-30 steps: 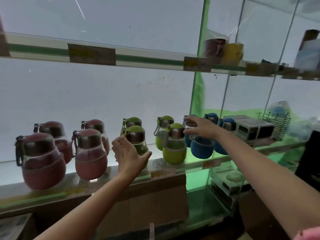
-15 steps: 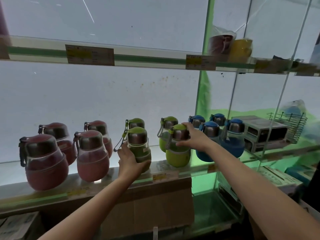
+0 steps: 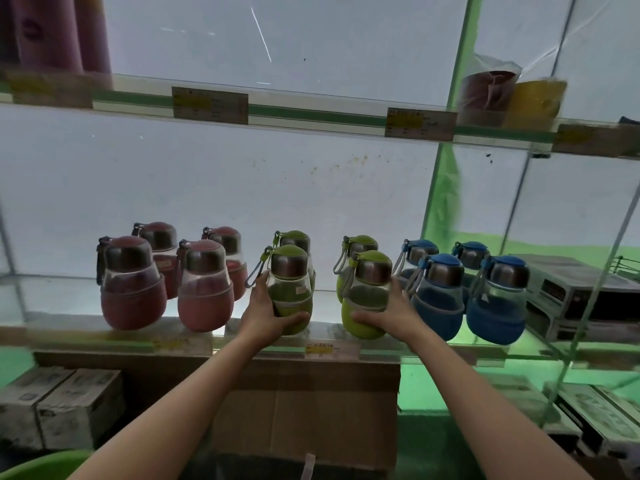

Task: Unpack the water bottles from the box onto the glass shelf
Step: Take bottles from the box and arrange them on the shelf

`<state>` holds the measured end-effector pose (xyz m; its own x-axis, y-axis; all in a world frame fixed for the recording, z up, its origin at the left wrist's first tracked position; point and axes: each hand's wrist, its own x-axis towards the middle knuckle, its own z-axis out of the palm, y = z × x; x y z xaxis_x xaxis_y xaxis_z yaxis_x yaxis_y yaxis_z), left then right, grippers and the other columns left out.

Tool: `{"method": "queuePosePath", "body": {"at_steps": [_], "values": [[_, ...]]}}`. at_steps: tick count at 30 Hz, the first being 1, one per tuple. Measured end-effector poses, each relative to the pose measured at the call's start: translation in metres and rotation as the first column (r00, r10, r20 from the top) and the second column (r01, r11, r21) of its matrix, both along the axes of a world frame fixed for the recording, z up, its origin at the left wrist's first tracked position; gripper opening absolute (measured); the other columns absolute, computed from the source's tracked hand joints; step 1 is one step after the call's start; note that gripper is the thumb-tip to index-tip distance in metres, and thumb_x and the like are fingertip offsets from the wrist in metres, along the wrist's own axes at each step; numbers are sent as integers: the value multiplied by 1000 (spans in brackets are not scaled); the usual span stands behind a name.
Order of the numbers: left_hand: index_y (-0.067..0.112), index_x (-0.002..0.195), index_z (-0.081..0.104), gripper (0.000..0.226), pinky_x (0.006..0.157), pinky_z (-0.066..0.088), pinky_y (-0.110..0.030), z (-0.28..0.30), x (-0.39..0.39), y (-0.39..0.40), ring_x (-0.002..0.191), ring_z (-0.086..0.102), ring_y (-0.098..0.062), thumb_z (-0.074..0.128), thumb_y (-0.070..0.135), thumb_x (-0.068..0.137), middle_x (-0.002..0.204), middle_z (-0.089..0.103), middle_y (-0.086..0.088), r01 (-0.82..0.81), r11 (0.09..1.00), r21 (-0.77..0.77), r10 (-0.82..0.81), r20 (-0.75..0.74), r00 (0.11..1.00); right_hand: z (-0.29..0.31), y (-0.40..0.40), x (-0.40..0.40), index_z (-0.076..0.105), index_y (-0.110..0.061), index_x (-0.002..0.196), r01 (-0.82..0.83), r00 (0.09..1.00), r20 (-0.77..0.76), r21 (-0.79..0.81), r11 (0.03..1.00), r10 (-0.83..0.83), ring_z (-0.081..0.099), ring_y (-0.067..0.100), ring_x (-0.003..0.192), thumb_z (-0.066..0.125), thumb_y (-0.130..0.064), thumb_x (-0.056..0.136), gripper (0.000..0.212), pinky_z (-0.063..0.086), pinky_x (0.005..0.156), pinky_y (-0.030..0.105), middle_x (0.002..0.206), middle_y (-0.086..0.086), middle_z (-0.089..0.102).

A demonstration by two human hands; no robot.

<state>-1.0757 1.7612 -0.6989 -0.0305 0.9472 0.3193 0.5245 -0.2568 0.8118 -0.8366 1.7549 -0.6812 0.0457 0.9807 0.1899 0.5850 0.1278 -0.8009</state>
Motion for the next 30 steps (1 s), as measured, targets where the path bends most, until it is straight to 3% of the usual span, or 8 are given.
{"method": "queuePosePath", "body": {"at_steps": [5,24,30], "values": [[20,146,15,107,102,41,-39,0,1,-2,129,45,-25,84,34,64,144,41,-5,8,1000,15,-8,5,1000,-15,-1,1,18,-24,138,-11,1000,-11,43,999,12,43,27,129,83,-27,66,97,42,104,44,141,5,39],[22,141,23,107,101,45,-45,-1,-1,0,122,51,-26,87,41,56,136,49,-5,-1,1000,20,1,10,1000,-11,1,0,14,-25,139,-38,999,6,-8,999,38,40,27,131,80,-30,71,95,39,106,44,144,5,35],[16,121,41,83,91,51,-40,-3,4,2,109,57,-22,86,41,56,122,58,-4,-26,999,-43,26,14,1000,-11,-3,2,8,-21,145,-30,1000,-1,-13,999,30,32,28,137,77,-36,73,101,34,112,47,151,8,27]]}}
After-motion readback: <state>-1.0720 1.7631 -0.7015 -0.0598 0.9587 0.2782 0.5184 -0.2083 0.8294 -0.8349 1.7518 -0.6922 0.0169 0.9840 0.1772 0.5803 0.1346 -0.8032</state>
